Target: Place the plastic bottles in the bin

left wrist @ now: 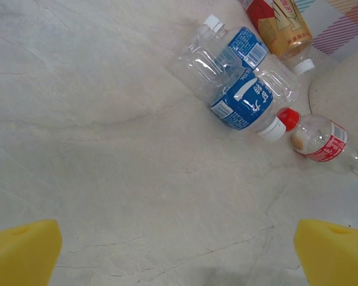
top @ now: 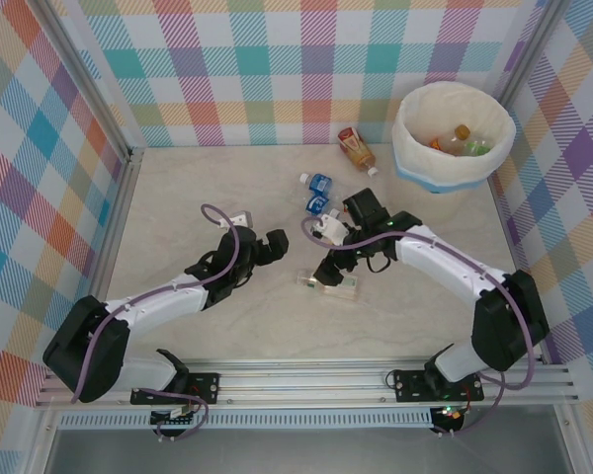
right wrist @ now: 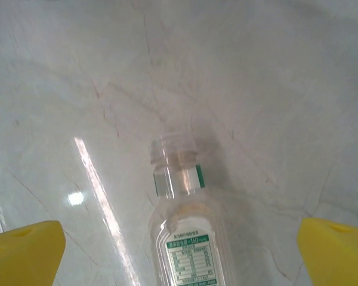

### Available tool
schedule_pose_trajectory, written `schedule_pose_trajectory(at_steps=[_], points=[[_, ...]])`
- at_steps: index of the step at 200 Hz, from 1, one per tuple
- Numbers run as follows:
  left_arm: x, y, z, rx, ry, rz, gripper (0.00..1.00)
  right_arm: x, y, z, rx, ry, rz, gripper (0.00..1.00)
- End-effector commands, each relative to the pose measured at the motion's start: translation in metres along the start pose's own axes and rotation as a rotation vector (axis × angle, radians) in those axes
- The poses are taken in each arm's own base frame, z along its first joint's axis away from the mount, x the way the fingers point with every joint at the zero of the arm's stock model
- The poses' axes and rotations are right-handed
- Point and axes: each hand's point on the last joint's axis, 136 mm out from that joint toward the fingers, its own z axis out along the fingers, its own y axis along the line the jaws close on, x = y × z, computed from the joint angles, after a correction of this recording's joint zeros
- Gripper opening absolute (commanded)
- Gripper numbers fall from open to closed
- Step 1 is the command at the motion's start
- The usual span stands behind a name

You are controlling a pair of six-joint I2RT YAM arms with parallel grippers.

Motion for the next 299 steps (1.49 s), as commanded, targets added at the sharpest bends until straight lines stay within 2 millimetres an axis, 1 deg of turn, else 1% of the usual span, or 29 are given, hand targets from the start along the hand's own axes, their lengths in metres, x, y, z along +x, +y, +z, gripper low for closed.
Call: schedule_pose_trajectory(at_steps=[1,35,76,92,104,119,146,166,178,214,236,248,299], points=[[-0.005,0.009,0.003,-0.03,-0.041,-0.037,1.0,0.037,0.004,0.016,-0.003,0.179,-0.083,1.0],[-0.006,0.015,0.003,-0.04,-0.059,-0.059,1.0,0.054,0.003,0.038,-0.004,0.285,-0.124,1.0],[0.0,0.023,0.005,-0.064,-0.043,-0.072,1.0,0.077,0.001,0.059,0.017,0.42,-0.209,1.0],[0.002,0.025,0.006,-0.07,-0.038,-0.081,1.0,0.08,0.002,0.065,0.018,0.433,-0.223,0.99],[0.003,0.025,0.008,-0.068,-0.034,-0.085,1.0,0.081,-0.002,0.069,0.043,0.432,-0.229,0.99],[0.005,0.025,0.01,-0.065,-0.024,-0.087,1.0,0.082,-0.001,0.073,0.041,0.431,-0.239,0.95],[0.009,0.025,0.014,-0.067,-0.005,-0.091,1.0,0.09,0.003,0.08,0.026,0.468,-0.275,0.93],[0.009,0.026,0.016,-0.067,0.001,-0.091,1.0,0.096,0.003,0.085,0.03,0.497,-0.311,0.9],[0.011,0.027,0.017,-0.071,0.005,-0.09,1.0,0.096,0.001,0.088,0.042,0.497,-0.317,0.87],[0.013,0.028,0.019,-0.071,0.012,-0.097,1.0,0.091,0.004,0.09,0.035,0.475,-0.311,0.79],[0.014,0.028,0.02,-0.068,0.017,-0.103,1.0,0.088,0.004,0.09,0.043,0.46,-0.302,0.77],[0.015,0.029,0.021,-0.071,0.017,-0.104,1.0,0.085,0.004,0.088,0.047,0.449,-0.301,0.75],[0.015,0.027,0.021,-0.059,0.017,-0.127,1.0,0.074,0.003,0.077,0.097,0.383,-0.301,0.58]])
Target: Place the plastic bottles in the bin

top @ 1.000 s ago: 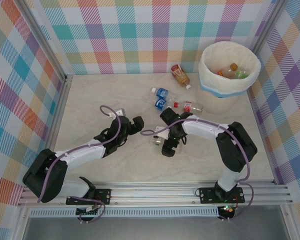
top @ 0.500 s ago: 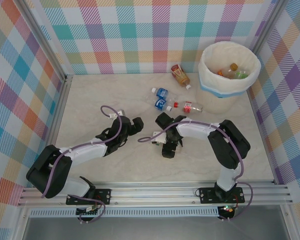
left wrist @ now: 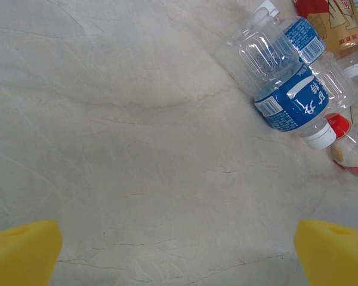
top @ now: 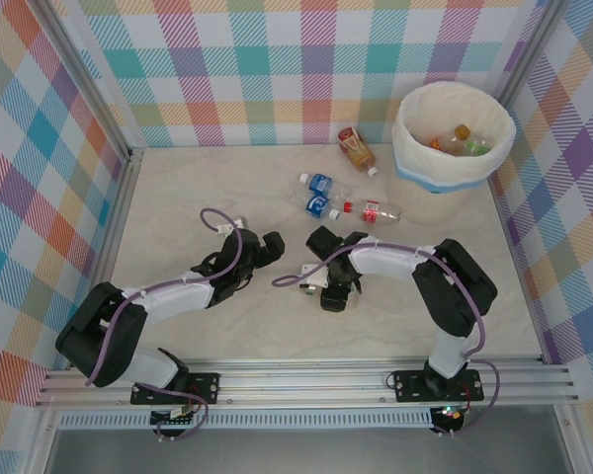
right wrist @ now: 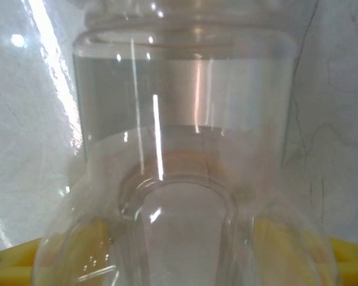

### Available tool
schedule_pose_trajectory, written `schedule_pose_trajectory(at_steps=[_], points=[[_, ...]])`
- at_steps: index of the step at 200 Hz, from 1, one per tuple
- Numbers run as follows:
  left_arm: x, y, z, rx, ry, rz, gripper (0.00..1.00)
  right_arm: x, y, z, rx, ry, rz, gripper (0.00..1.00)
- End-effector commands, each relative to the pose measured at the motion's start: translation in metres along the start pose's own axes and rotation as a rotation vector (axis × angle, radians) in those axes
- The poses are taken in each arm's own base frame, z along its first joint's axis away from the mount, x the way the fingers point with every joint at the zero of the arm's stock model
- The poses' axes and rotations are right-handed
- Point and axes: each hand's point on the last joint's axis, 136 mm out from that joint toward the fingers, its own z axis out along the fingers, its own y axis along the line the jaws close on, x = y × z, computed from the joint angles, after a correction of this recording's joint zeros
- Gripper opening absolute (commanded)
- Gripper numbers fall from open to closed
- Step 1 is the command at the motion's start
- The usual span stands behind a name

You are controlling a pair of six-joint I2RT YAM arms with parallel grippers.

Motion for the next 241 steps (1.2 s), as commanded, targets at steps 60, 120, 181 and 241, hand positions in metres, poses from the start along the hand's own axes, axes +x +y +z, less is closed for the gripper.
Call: schedule_pose_trajectory(at_steps=[60,120,181,241], points=[[-0.002,0.001,-0.012,0.021,0.001,-0.043,1.0,-0.018,-0.011,-0.03,0.126,-0.18,0.031,0.44],[-0.021,0.005,-0.017,-0.019,-0.063,0.026,1.0,-0.038,-0.021,-0.044,0.181,-0.3,0.041,0.33],[-0.044,0.01,-0.021,-0.096,-0.14,0.003,1.0,-0.082,-0.072,-0.143,0.351,-0.747,0.231,0.32],[-0.028,0.02,-0.014,-0.088,-0.115,-0.101,1.0,-0.068,-0.139,-0.273,0.515,-1.151,0.4,0.33]])
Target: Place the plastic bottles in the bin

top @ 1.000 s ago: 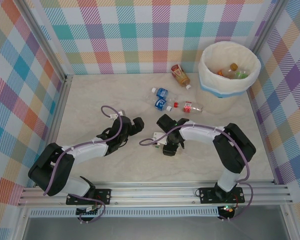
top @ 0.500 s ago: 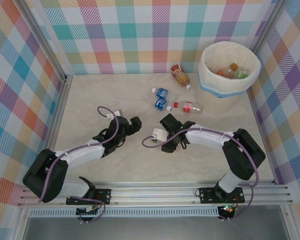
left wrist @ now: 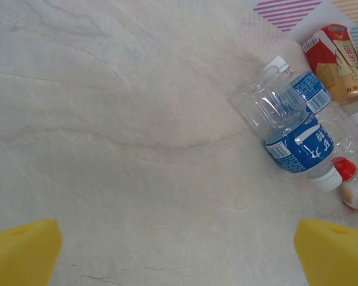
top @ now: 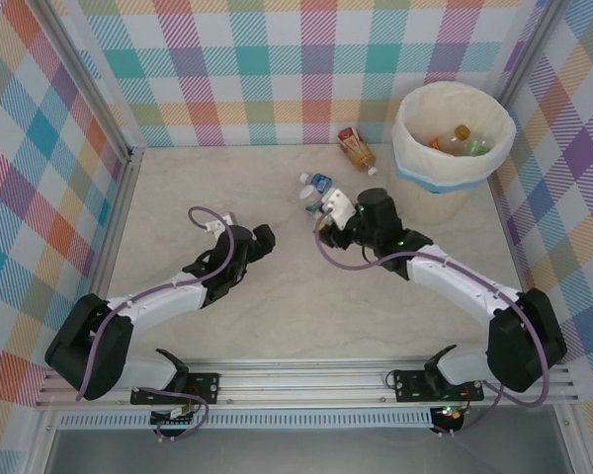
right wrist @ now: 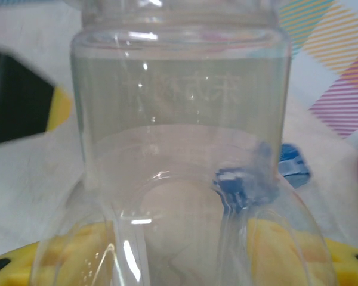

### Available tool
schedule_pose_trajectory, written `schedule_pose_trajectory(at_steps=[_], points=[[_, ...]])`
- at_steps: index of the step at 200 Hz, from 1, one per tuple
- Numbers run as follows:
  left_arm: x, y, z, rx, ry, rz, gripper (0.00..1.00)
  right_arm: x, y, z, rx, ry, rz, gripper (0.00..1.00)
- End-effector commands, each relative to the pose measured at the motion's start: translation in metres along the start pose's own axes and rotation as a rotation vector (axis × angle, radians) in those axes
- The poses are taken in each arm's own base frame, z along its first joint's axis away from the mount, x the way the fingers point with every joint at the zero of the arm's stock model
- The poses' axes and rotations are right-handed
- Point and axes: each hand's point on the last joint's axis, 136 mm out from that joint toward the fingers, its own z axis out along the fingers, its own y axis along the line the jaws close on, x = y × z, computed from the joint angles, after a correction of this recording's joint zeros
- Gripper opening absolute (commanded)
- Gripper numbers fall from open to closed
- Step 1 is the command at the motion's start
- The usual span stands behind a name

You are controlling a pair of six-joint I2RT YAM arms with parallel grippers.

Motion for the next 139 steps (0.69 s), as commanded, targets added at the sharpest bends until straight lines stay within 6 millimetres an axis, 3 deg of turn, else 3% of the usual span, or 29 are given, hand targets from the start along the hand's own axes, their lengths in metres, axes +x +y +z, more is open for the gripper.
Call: schedule_pose_trajectory(at_steps=[1,38,73,108,139], points=[[0.003,0.011,0.004,-0.022,-0.002,-0.069,1.0,-0.069,-0.035,-0.027,0.04,-0.252,0.083,0.33],[0.015,0.013,0.005,-0.02,0.045,-0.087,1.0,-0.105,-0.11,-0.064,0.218,-0.339,0.149,0.33],[0.021,0.015,0.004,-0.025,0.076,-0.105,1.0,-0.132,-0.167,-0.101,0.365,-0.373,0.192,0.34],[0.029,0.017,0.003,-0.007,0.098,-0.129,1.0,-0.112,-0.248,-0.13,0.622,-0.309,0.341,0.34],[0.031,0.011,-0.001,0.024,0.127,-0.11,1.0,-0.092,-0.299,-0.148,0.757,-0.239,0.426,0.37]])
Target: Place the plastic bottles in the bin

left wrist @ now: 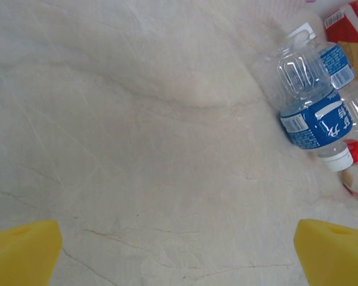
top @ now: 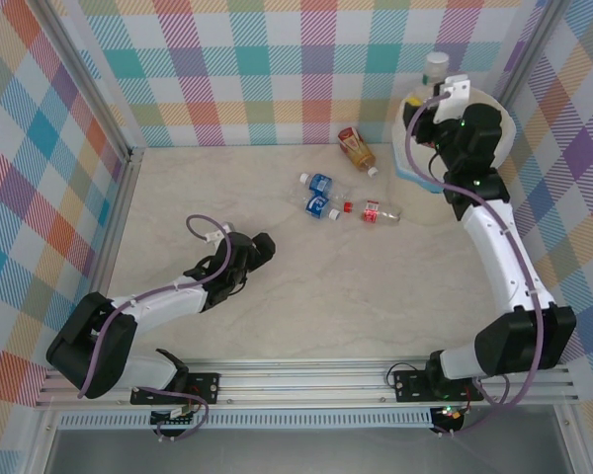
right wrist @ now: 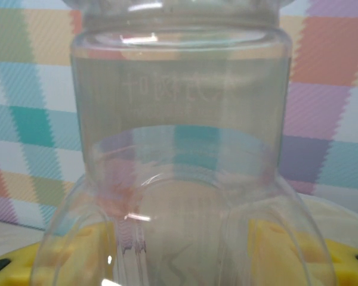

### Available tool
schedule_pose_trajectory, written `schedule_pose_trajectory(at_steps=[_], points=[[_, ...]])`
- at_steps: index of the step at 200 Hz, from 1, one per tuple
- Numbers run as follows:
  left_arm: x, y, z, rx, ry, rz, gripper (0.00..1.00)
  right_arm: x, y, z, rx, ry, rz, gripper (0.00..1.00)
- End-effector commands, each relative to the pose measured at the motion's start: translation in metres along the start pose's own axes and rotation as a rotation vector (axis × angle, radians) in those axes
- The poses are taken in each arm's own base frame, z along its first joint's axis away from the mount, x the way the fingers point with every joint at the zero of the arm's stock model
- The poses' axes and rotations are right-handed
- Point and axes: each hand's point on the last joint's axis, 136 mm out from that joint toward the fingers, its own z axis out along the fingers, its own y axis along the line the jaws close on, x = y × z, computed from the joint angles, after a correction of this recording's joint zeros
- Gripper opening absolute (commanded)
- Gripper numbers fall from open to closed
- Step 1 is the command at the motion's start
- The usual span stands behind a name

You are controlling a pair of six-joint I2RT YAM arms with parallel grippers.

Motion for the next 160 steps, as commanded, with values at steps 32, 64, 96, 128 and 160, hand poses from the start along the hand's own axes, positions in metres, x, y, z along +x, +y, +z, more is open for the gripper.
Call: schedule_pose_trajectory(at_steps=[32,64,96,128,160], points=[[-0.001,-0.01,-0.009,0.057,0.032,0.017,1.0,0.042,-0.095,0.025,0.308,0.212,0.154,0.4],[-0.004,-0.016,-0.013,0.083,0.03,0.008,1.0,0.058,-0.106,0.039,0.348,0.283,0.158,0.6],[-0.006,-0.026,-0.014,0.109,0.041,0.005,1.0,0.05,-0.089,0.037,0.251,0.313,0.164,0.85],[-0.005,-0.036,-0.007,0.123,0.057,-0.011,1.0,0.035,-0.075,0.014,0.208,0.289,0.182,0.97],[0.003,-0.052,0.007,0.145,0.126,-0.037,1.0,0.033,-0.002,-0.011,-0.107,0.261,0.118,1.0]])
